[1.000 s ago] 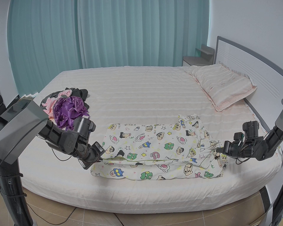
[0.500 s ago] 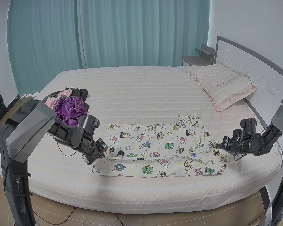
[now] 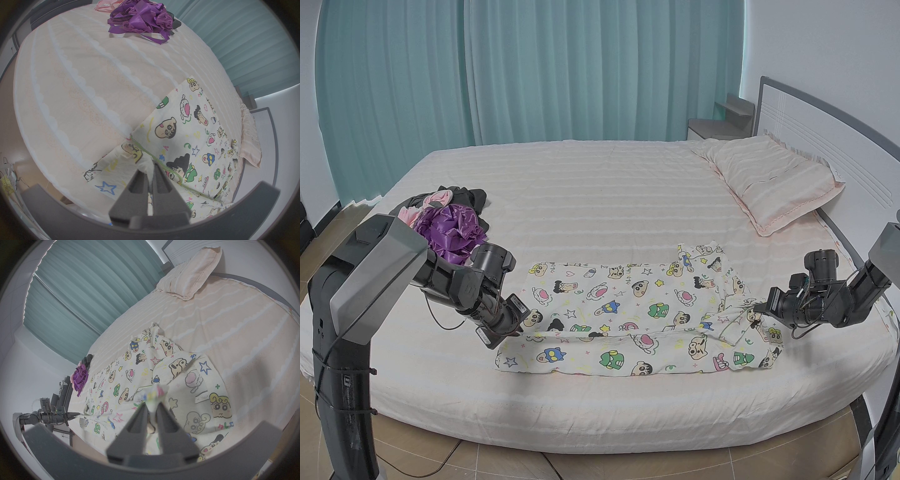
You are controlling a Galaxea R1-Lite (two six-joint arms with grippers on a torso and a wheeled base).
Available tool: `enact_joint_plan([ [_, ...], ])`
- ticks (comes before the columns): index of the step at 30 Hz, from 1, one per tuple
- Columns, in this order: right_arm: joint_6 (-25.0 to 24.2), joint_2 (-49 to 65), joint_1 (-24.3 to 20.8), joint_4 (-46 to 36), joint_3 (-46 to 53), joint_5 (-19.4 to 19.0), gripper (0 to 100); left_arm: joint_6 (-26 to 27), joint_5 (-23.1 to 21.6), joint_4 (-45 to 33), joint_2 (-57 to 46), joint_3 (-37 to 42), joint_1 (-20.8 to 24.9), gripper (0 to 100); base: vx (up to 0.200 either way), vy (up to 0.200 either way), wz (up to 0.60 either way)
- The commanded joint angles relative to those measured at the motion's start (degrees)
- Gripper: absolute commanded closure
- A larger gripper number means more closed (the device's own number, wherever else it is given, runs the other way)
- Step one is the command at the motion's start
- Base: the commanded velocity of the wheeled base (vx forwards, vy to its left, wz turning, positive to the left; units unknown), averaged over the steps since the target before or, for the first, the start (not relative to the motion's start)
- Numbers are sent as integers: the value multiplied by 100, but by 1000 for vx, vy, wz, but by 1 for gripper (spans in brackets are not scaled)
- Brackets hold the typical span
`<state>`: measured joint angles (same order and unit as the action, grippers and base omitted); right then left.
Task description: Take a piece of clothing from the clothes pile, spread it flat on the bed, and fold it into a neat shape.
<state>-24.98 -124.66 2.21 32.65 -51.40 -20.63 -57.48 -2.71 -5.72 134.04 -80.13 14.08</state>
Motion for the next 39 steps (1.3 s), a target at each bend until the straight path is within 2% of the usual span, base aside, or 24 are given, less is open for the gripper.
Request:
enact_joint_plan([
  [1, -69, -137, -19, 14, -72, -3, 0, -79, 95, -210, 140, -302, 7, 0, 0, 0, 0],
  [6, -455, -137, -71, 58, -28, -3, 0, -211, 95, -246, 158, -389, -2, 0, 0, 0, 0],
  [7, -745, -41, -115, 49, 51, 32, 0, -229, 51, -246, 132, -328, -19, 0, 0, 0, 0],
  [12, -1809, 390, -335, 66, 341, 665, 0, -237, -213, -202, -343, 112, -195, 0, 0, 0, 0],
  [14, -2442, 662, -493, 5, 411, 1034, 0, -237, -661, -149, -879, 612, -336, 0, 0, 0, 0],
  [15, -2538, 698, -537, 5, 429, 1105, 0, -237, -740, -131, -993, 718, -371, 0, 0, 0, 0],
  [17, -2907, 759, -766, 14, 534, 1570, 0, -237, -1083, 80, -1617, 1395, -468, 0, 0, 0, 0],
  [20, -3101, 583, -950, 58, 552, 2036, 0, -237, -1303, 607, -2303, 2362, -512, 0, 0, 0, 0],
  [22, -3162, 460, -985, 75, 534, 2107, 0, -237, -1399, 827, -2505, 2704, -512, 0, 0, 0, 0],
  [23, -3259, 249, -1047, 75, 473, 2194, 0, -237, -1549, 1266, -2830, 3258, -494, 0, 0, 0, 0],
  [26, -3259, 91, -1073, 102, 437, 2291, 0, -299, -1628, 1820, -3076, 3847, -380, 0, 0, 0, 0],
  [30, -3259, -58, -1196, 102, 402, 2326, 0, -598, -1628, 2426, -3032, 4146, -248, 0, 0, 0, 0],
  [39, -3171, -419, -1249, 102, 59, 2502, 0, -607, -1628, 2998, -2672, 4357, -248, 0, 0, 0, 0],
])
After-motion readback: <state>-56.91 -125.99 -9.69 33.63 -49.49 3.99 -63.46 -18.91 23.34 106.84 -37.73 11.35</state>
